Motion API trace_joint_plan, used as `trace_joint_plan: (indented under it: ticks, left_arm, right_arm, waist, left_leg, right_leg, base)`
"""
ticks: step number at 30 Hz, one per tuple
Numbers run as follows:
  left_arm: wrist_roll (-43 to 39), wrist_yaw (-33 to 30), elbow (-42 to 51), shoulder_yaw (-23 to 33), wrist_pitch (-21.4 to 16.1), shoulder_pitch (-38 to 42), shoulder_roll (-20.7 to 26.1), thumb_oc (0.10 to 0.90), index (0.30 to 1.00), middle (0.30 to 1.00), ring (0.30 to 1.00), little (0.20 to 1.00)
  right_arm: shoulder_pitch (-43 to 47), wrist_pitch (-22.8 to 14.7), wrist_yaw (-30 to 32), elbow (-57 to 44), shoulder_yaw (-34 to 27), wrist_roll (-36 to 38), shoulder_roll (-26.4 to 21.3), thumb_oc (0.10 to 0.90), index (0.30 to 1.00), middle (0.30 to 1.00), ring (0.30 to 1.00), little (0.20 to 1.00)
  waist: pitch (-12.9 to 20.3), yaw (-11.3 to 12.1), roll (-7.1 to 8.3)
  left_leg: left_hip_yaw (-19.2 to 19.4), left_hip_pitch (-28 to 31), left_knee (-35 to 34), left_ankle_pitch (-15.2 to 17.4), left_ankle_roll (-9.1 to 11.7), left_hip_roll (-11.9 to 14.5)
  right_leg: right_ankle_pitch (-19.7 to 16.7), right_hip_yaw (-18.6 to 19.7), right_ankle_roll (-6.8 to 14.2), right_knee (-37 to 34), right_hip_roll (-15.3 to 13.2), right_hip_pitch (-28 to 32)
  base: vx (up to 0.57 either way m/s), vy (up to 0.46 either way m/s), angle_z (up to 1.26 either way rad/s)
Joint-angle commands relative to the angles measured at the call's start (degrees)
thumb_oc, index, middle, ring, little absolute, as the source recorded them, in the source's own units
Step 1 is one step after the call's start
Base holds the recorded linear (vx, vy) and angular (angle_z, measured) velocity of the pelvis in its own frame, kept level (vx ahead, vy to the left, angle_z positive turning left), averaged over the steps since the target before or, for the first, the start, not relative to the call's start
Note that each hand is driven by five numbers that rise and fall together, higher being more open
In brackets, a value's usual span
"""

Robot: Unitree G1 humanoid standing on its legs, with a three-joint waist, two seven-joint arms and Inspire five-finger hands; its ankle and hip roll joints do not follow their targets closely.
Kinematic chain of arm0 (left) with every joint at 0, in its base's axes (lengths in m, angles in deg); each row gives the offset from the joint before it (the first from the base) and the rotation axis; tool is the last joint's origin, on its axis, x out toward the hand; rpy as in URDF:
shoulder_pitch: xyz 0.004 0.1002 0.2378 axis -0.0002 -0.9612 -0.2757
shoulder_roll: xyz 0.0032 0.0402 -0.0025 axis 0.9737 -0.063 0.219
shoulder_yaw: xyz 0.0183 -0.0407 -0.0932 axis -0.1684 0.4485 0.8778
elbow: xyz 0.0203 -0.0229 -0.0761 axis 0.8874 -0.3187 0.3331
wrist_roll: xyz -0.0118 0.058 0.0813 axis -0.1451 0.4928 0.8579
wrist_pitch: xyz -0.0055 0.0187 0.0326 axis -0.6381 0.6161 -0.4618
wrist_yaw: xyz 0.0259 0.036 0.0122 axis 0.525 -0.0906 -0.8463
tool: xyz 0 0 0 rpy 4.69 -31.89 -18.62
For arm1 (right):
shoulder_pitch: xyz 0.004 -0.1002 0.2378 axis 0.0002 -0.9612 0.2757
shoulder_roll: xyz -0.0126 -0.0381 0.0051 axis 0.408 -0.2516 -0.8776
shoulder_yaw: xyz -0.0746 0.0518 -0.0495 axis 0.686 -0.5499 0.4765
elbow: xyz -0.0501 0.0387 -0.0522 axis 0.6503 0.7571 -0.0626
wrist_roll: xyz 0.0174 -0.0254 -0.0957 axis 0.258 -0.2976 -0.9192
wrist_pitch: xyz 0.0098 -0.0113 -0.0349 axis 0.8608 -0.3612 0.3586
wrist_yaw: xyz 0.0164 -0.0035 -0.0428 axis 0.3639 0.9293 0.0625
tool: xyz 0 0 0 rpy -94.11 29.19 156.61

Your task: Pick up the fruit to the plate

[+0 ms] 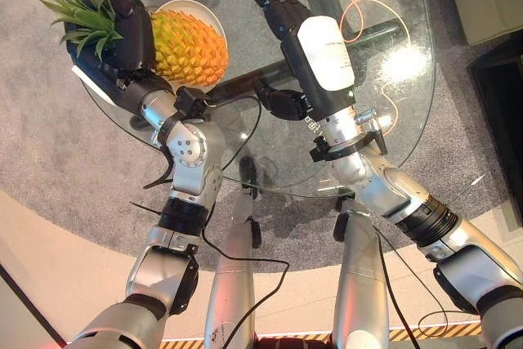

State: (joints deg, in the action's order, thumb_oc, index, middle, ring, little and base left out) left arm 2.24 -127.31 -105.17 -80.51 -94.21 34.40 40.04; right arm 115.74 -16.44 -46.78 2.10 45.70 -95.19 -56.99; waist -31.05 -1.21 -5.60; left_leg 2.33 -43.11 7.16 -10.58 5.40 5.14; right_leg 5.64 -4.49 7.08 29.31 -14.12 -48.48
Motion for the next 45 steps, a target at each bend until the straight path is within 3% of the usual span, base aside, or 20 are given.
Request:
trace_joint_plan:
  ticks: [1,14,17,19,24,31,37,45]
  left_arm:
    - [9.40,-2.49,-0.34,2.44,-7.07,10.35,6.39,0.100,0.300,0.300,0.300,0.200]
    - [13.68,-10.52,-11.87,2.20,-6.86,14.83,14.06,0.100,0.300,0.300,0.300,0.200]
    - [12.22,-10.43,-15.37,1.58,-7.14,16.62,16.25,0.100,0.300,0.300,0.300,0.200]
    - [12.01,-10.45,-18.18,1.04,-7.44,17.35,17.55,0.100,0.300,0.300,0.300,0.200]
    - [8.74,-10.04,-23.48,-0.42,-7.19,19.74,21.19,0.100,0.300,0.300,0.300,0.200]
    - [5.17,-8.80,-30.97,-2.81,-5.94,24.46,24.05,0.100,0.300,0.300,0.300,0.200]
    - [2.50,-5.80,-35.92,-4.17,-5.46,26.50,24.21,0.100,0.300,0.300,0.300,0.200]
    - [0.86,-3.43,-39.43,-4.70,-4.14,27.03,24.61,0.100,0.300,0.300,0.300,0.200]
  right_arm:
    - [3.81,-1.77,8.01,-1.54,-5.43,2.71,0.19,0.800,0.900,0.900,0.900,0.900]
    - [-3.71,-1.69,22.41,10.48,-14.57,17.75,0.14,0.800,0.900,0.900,0.900,0.900]
    - [-4.77,-2.65,23.19,15.72,-16.18,25.30,-0.26,0.800,0.900,0.900,0.900,0.900]
    - [-5.93,-5.20,23.58,21.00,-17.09,31.19,-0.22,0.800,0.900,0.900,0.900,0.900]
    - [-9.80,-10.65,22.35,30.69,-19.86,40.67,0.07,0.800,0.900,0.900,0.900,0.900]
    - [-11.30,-14.42,15.42,47.29,-23.54,47.40,0.51,0.800,0.900,0.900,0.900,0.900]
    - [-11.13,-11.69,11.68,59.95,-25.28,47.33,1.01,0.800,0.900,0.900,0.900,0.900]
    - [-11.62,-8.01,7.76,64.22,-25.12,45.60,1.59,0.800,0.900,0.900,0.900,0.900]
  waist:
    - [1.25,0.47,1.46]
    - [1.25,-2.07,2.22]
    - [1.25,-2.48,2.48]
    - [1.25,-2.74,2.58]
    - [1.25,-3.53,3.14]
    - [1.25,-4.35,3.27]
    - [1.25,-4.42,3.18]
    - [1.25,-4.69,3.76]
  left_leg:
    - [2.02,0.89,2.47,5.15,0.15,-2.46]
    - [3.15,1.04,2.72,6.05,0.39,-1.40]
    - [3.42,0.62,2.87,5.86,0.45,-1.08]
    - [3.52,0.91,3.20,6.56,0.50,-0.86]
    - [3.82,0.16,4.42,7.19,0.51,-0.31]
    - [4.35,-0.12,5.72,7.65,0.67,0.41]
    - [4.34,-0.74,6.94,8.02,0.56,0.69]
    - [4.21,-1.55,7.94,8.14,0.52,1.10]
  right_leg:
    - [-6.69,-3.31,-0.01,-12.86,2.20,4.35]
    - [-5.70,-1.90,-0.26,-11.95,2.88,3.43]
    - [-6.08,-1.76,-0.34,-11.99,3.06,2.95]
    - [-5.36,-1.57,-0.44,-11.40,3.21,3.00]
    - [-4.96,-1.29,-0.79,-10.29,3.79,2.15]
    - [-4.48,-0.90,-1.19,-9.56,4.14,1.95]
    - [-4.41,-0.71,-1.39,-9.18,4.26,1.53]
    - [-4.49,-0.46,-1.45,-8.64,4.69,0.83]
  base:
    - [0.00,0.041,-0.05]
    - [0.00,0.045,-0.04]
    - [0.00,0.026,-0.07]
    - [0.00,0.000,0.00]
    - [0.00,0.003,-0.01]
    - [0.00,0.000,0.00]
    - [0.00,0.000,0.00]
    - [0.00,0.000,0.00]
